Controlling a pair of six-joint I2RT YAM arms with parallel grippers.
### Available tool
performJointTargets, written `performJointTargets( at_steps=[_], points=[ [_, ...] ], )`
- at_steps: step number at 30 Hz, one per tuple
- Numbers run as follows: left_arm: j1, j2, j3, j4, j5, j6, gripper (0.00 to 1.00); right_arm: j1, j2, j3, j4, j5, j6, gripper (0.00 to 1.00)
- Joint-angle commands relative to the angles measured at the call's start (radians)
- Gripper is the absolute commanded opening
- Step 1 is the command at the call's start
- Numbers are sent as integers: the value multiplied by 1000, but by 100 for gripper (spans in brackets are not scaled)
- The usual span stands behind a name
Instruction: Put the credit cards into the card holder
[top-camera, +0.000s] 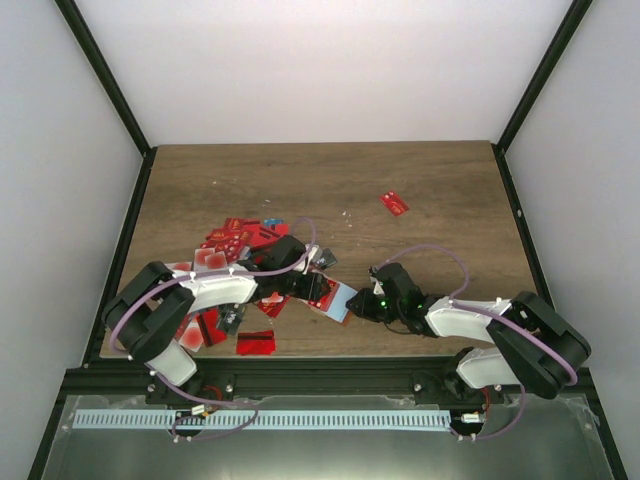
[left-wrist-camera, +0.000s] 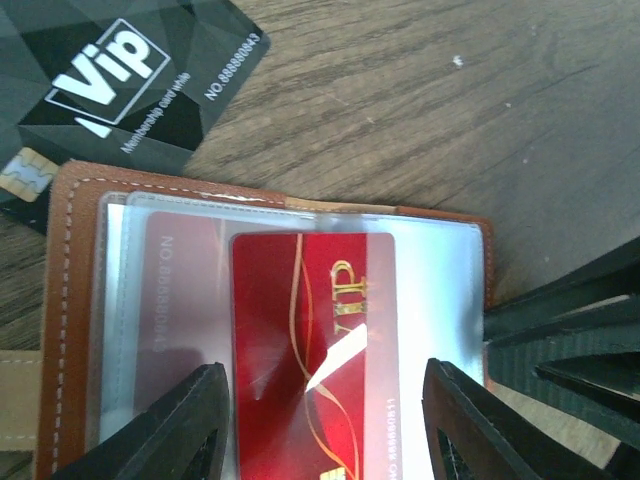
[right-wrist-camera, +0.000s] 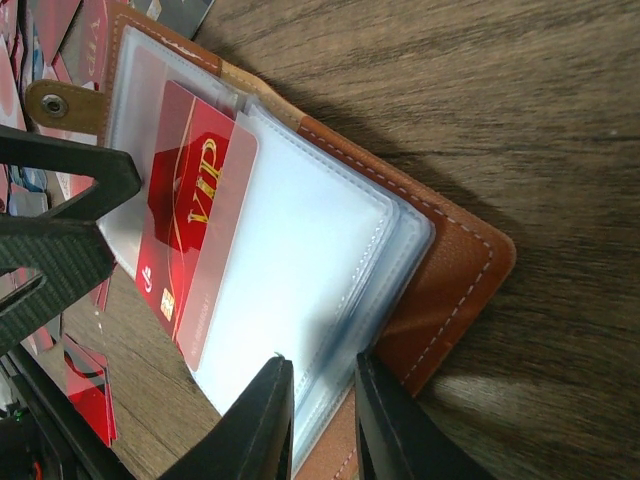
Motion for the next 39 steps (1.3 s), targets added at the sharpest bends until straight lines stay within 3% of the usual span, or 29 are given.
performJointTargets(
  at_steps=[1,6,39],
  points=[
    [-8,19,25,-30,-74,18,55,3,28,-6,-65,29,-14,20],
    [-22,32,36,-45,-128,28,55,4,31,-8,-58,24,-15,20],
    [-121,42,49,46,43,-49,52,3,29,3,-61,25,-21,20]
  ],
)
